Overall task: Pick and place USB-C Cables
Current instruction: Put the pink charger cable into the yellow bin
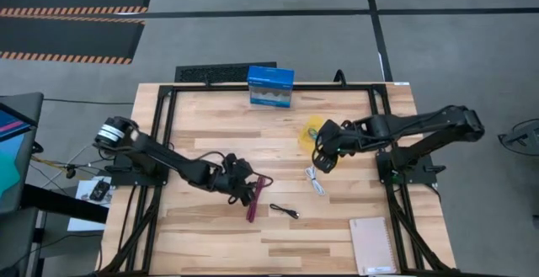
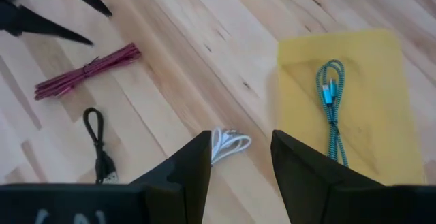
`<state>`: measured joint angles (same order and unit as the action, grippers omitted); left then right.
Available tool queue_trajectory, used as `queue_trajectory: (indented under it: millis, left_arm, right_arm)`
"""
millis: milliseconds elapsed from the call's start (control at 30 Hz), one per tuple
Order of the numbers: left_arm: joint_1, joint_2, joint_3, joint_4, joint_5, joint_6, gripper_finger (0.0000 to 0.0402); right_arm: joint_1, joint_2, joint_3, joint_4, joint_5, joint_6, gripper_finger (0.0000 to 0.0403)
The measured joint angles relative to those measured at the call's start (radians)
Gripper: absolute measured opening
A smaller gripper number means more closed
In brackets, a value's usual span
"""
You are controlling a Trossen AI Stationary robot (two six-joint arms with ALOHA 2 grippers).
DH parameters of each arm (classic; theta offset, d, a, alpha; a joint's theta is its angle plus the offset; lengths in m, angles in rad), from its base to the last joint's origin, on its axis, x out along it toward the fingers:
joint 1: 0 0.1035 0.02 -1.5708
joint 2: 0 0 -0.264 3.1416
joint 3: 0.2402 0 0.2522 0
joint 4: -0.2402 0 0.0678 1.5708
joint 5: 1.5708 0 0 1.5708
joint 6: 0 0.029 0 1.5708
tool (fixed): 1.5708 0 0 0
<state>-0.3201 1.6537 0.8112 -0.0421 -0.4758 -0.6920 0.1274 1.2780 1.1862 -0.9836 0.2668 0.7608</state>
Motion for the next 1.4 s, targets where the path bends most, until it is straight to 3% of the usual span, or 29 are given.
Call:
queue_trajectory:
  millis: [267, 500, 633, 833, 1000, 1267, 1400]
  left_arm:
    - [-0.016, 0.167, 0.047, 0.054, 0.015, -0.054, 0.0199]
    - [-0.020, 0.239, 0.071, 0.047, 0.009, -0.069, 0.0193]
    - [-0.018, 0.240, 0.072, 0.010, 0.013, -0.080, 0.0147]
    - [-0.018, 0.239, 0.072, -0.014, 0.029, -0.054, 0.0023]
    - [-0.019, 0.239, 0.070, -0.007, 0.028, -0.047, 0.0017]
    - [-0.017, 0.108, 0.056, -0.086, 0.072, 0.082, 0.0004]
    - [-0.008, -0.042, 0.061, -0.132, 0.003, 0.162, 0.0003]
  right_arm:
    - [0.026, 0.006, 0.000, 0.001, 0.015, 0.026, 0.0171]
    - [0.058, 0.005, 0.000, 0.002, 0.034, 0.046, 0.0170]
    - [0.077, 0.005, 0.000, 0.002, 0.056, 0.052, 0.0167]
    - [0.083, 0.005, 0.000, 0.003, 0.057, 0.060, 0.0166]
    - [0.083, 0.005, 0.000, 0.003, 0.072, 0.062, 0.0165]
    - [0.082, 0.004, 0.000, 0.002, 0.078, 0.038, 0.0162]
    - [0.082, -0.005, -0.001, 0.029, 0.136, -0.038, 0.0160]
